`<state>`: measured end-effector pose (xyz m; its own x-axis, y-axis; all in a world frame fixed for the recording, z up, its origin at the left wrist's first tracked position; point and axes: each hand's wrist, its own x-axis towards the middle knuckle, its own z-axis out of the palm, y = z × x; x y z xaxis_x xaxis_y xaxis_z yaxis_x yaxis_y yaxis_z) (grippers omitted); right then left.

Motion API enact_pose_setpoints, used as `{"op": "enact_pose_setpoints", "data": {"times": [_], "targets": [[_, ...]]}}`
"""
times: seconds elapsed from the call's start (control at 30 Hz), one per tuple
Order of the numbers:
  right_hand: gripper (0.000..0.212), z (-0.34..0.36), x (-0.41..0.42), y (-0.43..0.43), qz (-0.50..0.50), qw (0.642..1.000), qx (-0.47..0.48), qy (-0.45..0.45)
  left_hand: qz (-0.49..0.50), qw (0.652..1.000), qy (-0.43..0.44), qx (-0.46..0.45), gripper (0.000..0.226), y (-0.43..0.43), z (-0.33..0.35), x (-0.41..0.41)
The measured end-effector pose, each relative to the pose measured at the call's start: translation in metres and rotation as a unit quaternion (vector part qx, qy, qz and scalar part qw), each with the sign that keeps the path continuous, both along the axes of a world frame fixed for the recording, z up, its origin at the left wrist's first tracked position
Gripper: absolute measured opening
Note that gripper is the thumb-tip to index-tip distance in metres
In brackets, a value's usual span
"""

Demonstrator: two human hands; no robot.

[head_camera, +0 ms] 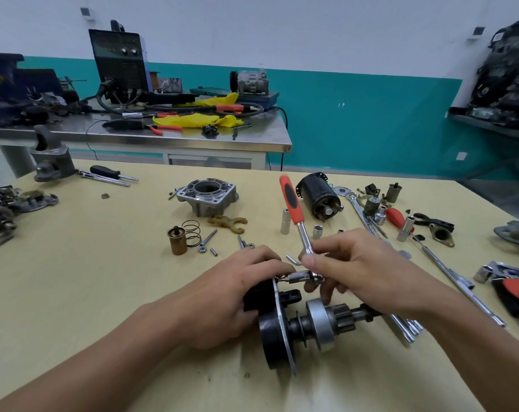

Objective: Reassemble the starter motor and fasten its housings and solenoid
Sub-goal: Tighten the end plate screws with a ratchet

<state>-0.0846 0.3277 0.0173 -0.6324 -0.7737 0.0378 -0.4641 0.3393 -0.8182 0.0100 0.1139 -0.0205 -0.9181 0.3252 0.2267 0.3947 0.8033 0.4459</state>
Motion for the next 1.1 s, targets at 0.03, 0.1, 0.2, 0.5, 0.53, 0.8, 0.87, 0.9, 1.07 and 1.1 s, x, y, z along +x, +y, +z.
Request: {"op": "enact_pose_setpoints", "data": {"times": [0.03,0.1,0.2,0.5,0.53,0.8,0.87,0.9,1.07,1.1], "targets": [[0.015,0.003,0.0,0.004,0.035,0.999,-0.018,0.01,-0.003,1.0,0.002,0.006,0.054,0.0,0.0,0.0],[0.016,0.009,0.001,0.009,0.081,0.996,-0.047,0.014,-0.008,1.0,0.005,0.015,0.052,0.001,0.001,0.0],[0.029,0.005,0.004,0.0,0.019,0.999,-0.041,0.003,-0.006,1.0,0.01,0.011,0.05,0.001,0.001,0.0],[0.018,0.006,0.003,0.004,0.019,1.0,-0.014,0.015,-0.011,1.0,0.011,0.005,0.049,0.001,0.0,0.0],[0.013,0.007,0.004,0.005,0.049,0.998,-0.029,0.029,-0.011,1.0,0.011,0.011,0.047,0.0,-0.001,-0.001],[0.046,0.0,0.002,-0.01,-0.069,0.994,0.037,-0.071,0.006,1.0,0.01,-0.008,0.057,0.001,-0.003,-0.002],[0.046,-0.003,0.002,-0.007,-0.07,0.995,0.05,-0.059,0.006,1.0,0.006,-0.006,0.059,0.001,-0.002,-0.001],[0.038,-0.002,0.002,-0.004,-0.051,0.997,0.034,-0.045,0.004,1.0,0.006,-0.004,0.058,0.001,-0.002,0.0],[0.016,0.011,0.007,0.007,0.075,0.995,-0.039,0.047,0.0,1.0,0.008,0.004,0.053,0.001,0.0,0.001],[0.019,0.011,0.008,0.005,0.062,0.996,-0.04,0.043,0.001,1.0,0.008,0.001,0.052,0.001,0.0,0.0]]}}
